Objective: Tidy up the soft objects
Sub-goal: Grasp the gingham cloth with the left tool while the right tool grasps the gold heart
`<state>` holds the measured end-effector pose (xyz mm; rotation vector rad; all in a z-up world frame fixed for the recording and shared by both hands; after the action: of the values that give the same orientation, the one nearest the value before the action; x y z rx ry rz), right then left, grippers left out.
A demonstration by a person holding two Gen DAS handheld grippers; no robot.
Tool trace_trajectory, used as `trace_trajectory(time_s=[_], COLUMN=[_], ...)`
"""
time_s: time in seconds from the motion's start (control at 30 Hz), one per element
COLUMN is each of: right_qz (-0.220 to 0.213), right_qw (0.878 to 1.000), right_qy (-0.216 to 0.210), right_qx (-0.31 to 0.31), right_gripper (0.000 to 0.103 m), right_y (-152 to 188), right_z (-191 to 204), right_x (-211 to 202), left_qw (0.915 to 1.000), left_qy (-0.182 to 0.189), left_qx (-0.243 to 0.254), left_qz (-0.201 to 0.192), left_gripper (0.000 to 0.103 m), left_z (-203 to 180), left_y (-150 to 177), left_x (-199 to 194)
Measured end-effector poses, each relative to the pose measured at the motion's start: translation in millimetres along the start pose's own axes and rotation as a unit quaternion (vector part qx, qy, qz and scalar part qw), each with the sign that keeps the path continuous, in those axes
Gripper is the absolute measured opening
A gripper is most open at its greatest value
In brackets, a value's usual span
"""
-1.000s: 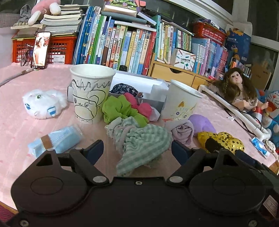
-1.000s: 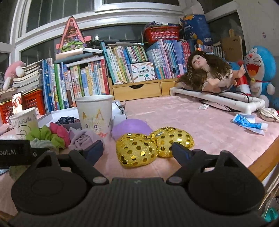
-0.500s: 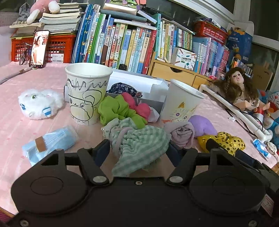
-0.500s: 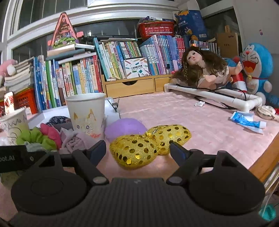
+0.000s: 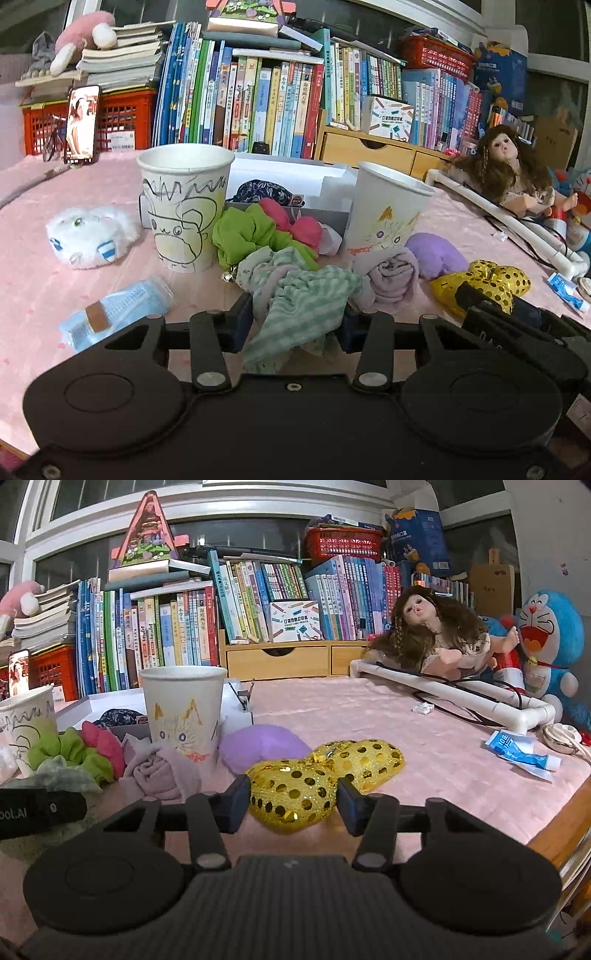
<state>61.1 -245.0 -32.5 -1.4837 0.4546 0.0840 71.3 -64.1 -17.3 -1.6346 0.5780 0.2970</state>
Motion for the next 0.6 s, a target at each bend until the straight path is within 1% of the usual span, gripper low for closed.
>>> trace_trajectory(time_s=[0.17, 0.3, 0.6], right_qz=[-0.004, -0.007, -0.026], right_qw=[1.0, 1.0, 0.999], right_qy=[-0.001, -0.005, -0.015], right_qx=[-0.001, 0.004, 0.015], right_gripper=[0.046, 0.044, 0.043], right_y=[-2, -5, -19], right_z=[-3, -6, -12], right_x=[-2, -5, -11], left_qw=[0.9999, 0.9998, 0.9996], left_qy=[0.003, 0.003, 0.009], left_qx=[0.015, 0.016, 0.017], left_qz=[-0.008, -0.01, -0.019], left_gripper=[0.042, 0.041, 0.041], left_z=[-3, -3, -2], left_y=[-4, -8, -19], left_x=[-5, -8, -17])
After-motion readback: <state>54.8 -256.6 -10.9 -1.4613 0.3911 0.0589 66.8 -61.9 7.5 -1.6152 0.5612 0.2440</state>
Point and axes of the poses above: each gripper's, at about its wrist camera, not at the fingertips, and x roughly the way its jaws point, z to its left, y to its underside, the point moved 6 cm from there along x, roughly the way its jaws point, and after that the axes turned 1 degree about -x, right-handed, at the moved point
